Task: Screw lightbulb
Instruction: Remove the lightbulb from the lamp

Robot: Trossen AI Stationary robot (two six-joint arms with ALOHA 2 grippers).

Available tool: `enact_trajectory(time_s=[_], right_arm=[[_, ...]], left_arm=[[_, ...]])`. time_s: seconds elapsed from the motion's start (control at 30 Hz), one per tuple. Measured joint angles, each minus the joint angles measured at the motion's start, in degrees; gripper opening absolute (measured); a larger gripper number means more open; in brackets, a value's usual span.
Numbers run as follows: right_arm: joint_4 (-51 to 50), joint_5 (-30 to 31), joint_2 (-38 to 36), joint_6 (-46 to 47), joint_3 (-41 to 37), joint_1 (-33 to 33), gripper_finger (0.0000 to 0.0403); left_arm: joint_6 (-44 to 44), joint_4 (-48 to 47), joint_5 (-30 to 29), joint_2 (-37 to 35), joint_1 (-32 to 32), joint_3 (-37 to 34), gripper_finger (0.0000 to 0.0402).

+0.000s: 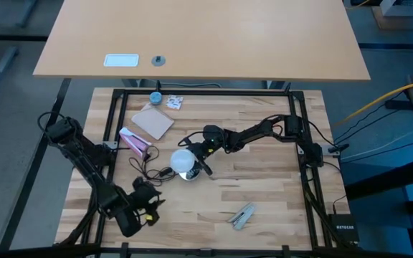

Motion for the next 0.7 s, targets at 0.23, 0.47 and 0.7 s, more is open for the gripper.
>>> enact_trajectory(time_s=[0.23, 0.47, 0.7], right_arm=[[0.0, -1.1, 0.0, 0.1, 0.0, 0.0, 0.0165], [0.0, -1.1, 0.0, 0.1, 0.0, 0.0, 0.0165], [0.0, -2.2, 0.0, 0.1, 0.0, 0.0, 0.0165]], left_arm=[[3.3, 1.7, -6.5, 3.1, 4.5, 0.0, 0.0145], [9.8, 7.7, -6.2, 10.4, 9.4, 0.0, 0.0145], [12.7, 8.4, -4.7, 14.6, 14.3, 0.0, 0.0145]])
